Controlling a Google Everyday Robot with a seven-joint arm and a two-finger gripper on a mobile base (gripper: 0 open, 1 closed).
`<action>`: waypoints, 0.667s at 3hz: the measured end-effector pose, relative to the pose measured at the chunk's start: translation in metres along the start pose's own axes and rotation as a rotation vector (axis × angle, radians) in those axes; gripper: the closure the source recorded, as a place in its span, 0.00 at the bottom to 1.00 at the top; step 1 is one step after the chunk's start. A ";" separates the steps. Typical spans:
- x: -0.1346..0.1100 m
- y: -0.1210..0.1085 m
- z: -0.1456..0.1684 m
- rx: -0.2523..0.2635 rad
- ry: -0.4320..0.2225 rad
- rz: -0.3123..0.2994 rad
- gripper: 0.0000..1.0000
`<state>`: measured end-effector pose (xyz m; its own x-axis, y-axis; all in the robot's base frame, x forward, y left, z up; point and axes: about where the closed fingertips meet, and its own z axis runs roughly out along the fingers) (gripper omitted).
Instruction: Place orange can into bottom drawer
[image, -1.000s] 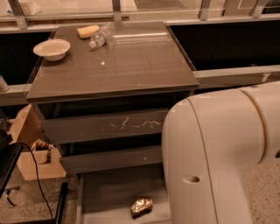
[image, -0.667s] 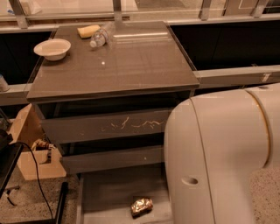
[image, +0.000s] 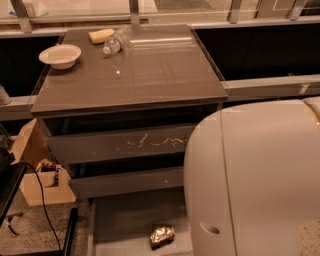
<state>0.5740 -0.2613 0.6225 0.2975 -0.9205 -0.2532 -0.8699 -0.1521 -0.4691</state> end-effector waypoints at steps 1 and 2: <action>0.000 0.000 0.000 0.000 0.000 0.000 0.97; 0.001 -0.001 0.001 -0.004 -0.022 0.011 1.00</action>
Offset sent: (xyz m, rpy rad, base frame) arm 0.0024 -0.0055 -0.0003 0.0530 0.0237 -0.0017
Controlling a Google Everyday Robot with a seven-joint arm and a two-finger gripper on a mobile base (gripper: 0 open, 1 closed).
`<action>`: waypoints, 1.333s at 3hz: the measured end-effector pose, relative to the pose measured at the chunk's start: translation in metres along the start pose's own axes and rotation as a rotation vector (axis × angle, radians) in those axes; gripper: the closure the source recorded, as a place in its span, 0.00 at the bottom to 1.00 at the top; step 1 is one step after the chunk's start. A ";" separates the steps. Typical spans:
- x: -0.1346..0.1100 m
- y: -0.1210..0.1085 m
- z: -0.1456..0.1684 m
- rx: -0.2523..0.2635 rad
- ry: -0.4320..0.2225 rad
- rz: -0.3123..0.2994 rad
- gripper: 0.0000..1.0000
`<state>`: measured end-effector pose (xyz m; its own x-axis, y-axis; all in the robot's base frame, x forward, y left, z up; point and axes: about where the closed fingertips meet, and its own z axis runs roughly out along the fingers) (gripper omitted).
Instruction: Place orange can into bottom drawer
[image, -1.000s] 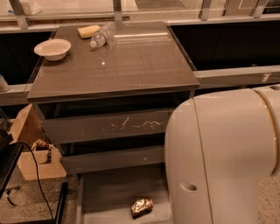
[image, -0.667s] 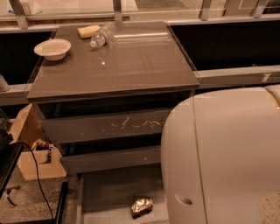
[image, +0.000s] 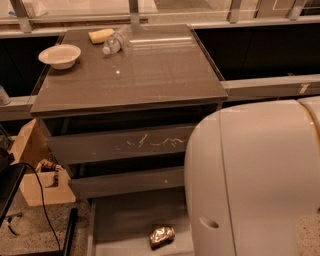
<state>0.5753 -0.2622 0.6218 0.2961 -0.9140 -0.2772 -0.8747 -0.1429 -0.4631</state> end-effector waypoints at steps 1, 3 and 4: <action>0.001 -0.004 0.014 0.006 -0.089 0.058 1.00; 0.036 -0.005 -0.020 0.066 -0.359 0.208 1.00; 0.024 -0.008 -0.026 0.058 -0.408 0.188 1.00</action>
Offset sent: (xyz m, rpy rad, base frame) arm -0.0035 -0.0490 0.0350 0.6260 0.1177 0.0060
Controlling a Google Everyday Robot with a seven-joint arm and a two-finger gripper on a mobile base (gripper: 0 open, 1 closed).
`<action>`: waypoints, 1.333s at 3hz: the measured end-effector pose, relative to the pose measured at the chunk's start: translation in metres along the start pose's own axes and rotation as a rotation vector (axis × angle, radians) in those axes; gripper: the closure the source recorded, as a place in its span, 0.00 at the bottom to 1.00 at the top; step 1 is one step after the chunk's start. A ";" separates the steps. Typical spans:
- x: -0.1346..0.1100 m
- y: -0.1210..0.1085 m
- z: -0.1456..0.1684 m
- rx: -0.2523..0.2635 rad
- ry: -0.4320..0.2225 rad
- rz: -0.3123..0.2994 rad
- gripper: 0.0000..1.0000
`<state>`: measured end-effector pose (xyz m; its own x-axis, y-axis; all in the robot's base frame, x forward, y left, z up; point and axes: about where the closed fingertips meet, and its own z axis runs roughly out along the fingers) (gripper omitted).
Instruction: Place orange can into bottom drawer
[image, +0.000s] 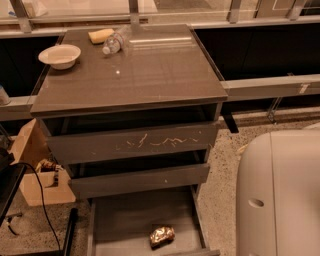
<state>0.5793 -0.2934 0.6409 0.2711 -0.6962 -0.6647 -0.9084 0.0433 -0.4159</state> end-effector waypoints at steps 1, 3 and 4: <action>0.000 0.000 0.000 0.000 0.000 0.000 1.00; -0.028 -0.007 0.011 -0.003 0.236 -0.150 1.00; -0.051 0.001 0.022 -0.001 0.393 -0.241 1.00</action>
Offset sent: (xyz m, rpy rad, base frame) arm 0.0028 0.0064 -0.0024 -0.3838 -0.0783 -0.0914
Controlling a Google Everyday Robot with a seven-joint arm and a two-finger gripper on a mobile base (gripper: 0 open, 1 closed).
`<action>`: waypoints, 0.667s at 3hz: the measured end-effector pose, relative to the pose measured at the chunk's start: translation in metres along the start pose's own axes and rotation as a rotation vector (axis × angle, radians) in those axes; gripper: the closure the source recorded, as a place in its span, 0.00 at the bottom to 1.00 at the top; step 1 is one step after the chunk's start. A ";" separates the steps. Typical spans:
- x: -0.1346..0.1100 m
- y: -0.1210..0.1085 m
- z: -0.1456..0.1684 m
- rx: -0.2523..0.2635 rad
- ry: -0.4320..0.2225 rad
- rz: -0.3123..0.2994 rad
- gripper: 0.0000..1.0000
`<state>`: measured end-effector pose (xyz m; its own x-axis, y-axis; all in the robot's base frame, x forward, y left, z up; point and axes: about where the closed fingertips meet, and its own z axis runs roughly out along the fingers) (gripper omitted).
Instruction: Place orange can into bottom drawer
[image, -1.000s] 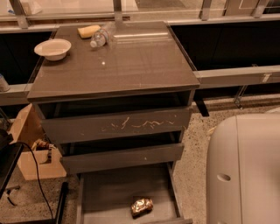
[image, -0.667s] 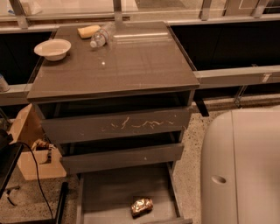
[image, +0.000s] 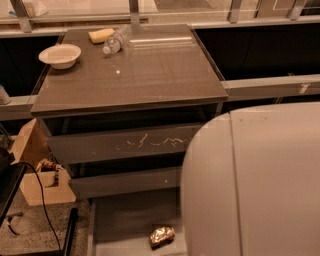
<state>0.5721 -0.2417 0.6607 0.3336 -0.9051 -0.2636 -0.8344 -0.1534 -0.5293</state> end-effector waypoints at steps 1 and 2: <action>-0.005 0.014 0.011 -0.018 0.127 -0.043 1.00; 0.000 0.008 0.018 -0.015 0.192 -0.063 1.00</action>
Offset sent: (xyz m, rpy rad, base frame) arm -0.0086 0.0072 -0.0121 -0.1044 -0.0150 -0.0200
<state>0.5737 -0.2355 0.6419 0.2966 -0.9524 -0.0705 -0.8214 -0.2167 -0.5276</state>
